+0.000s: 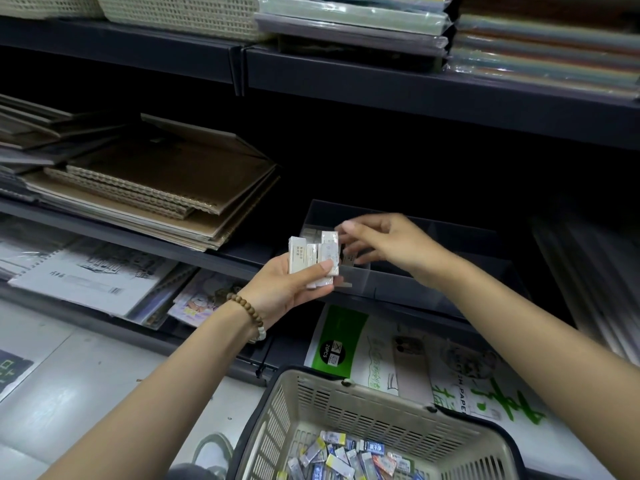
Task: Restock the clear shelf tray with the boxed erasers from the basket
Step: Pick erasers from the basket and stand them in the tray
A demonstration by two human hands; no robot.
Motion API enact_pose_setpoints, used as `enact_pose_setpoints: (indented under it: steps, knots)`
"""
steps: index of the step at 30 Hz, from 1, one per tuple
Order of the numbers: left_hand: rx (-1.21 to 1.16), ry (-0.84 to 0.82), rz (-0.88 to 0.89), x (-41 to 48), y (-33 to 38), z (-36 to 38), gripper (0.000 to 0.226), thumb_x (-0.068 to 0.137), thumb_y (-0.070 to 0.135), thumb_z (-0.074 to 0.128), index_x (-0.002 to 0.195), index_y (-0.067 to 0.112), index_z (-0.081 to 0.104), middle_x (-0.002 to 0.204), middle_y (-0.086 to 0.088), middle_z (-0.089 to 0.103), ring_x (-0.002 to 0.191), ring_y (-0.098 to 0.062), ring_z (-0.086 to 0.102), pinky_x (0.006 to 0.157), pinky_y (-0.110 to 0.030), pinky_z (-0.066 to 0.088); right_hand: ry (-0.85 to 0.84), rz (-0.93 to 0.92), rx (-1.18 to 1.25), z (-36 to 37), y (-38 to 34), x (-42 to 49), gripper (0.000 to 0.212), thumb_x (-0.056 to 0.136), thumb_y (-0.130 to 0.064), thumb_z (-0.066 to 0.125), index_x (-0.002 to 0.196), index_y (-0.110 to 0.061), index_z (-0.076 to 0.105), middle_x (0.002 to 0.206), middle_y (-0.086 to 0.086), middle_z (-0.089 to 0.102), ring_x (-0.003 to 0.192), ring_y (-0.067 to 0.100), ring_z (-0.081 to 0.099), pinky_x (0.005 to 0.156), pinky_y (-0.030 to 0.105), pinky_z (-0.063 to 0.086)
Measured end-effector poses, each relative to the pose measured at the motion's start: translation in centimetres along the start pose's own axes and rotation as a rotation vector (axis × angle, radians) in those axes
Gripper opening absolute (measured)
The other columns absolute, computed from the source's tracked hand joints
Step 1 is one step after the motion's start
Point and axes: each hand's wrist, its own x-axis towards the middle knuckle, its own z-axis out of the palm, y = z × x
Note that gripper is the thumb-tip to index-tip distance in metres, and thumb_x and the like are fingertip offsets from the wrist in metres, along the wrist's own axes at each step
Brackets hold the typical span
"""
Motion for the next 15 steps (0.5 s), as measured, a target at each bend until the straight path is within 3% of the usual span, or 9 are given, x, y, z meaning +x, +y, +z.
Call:
enact_pose_setpoints:
  steps: [4,9,12,15]
  knots:
    - [0.033,-0.008,0.016,-0.1,-0.2,0.2,0.046,0.071,0.019,0.071,0.114,0.007,0.06,0.104,-0.009,0.072,0.099,-0.022,0.068,0.065,-0.015,0.054,-0.062,0.066,0.027,0.5,0.1,-0.9,0.025,0.083,-0.026,0.068,0.103,-0.012,0.068,0.086,0.0,0.067,0.071,0.001,0.062,0.067,0.013,0.053]
    - [-0.107,0.012,0.002,-0.3,0.1,0.1,0.036,0.08,0.016,0.063,0.113,0.003,0.058,0.104,-0.012,0.071,0.095,-0.022,0.069,0.064,-0.016,0.054,0.005,0.11,0.318,-0.1,0.1,-1.2,0.016,0.086,-0.015,0.064,0.102,-0.009,0.064,0.087,0.006,0.07,0.072,0.01,0.066,0.065,0.017,0.055]
    - [-0.058,0.105,0.019,-0.2,0.1,-0.1,0.025,0.085,0.018,0.063,0.108,0.008,0.063,0.1,-0.006,0.073,0.089,-0.015,0.071,0.058,-0.015,0.054,-0.062,0.111,0.305,-0.3,0.0,-1.7,0.022,0.086,-0.013,0.063,0.108,-0.009,0.062,0.086,0.004,0.071,0.073,0.01,0.067,0.068,0.02,0.056]
    - [0.001,0.14,0.03,-0.2,-0.1,-0.1,0.019,0.086,0.024,0.062,0.102,0.015,0.067,0.098,-0.001,0.074,0.089,-0.01,0.07,0.063,-0.016,0.054,-0.089,0.091,0.278,0.2,0.1,-2.3,0.023,0.087,-0.01,0.062,0.109,-0.012,0.06,0.09,0.006,0.072,0.077,0.013,0.068,0.071,0.024,0.058]
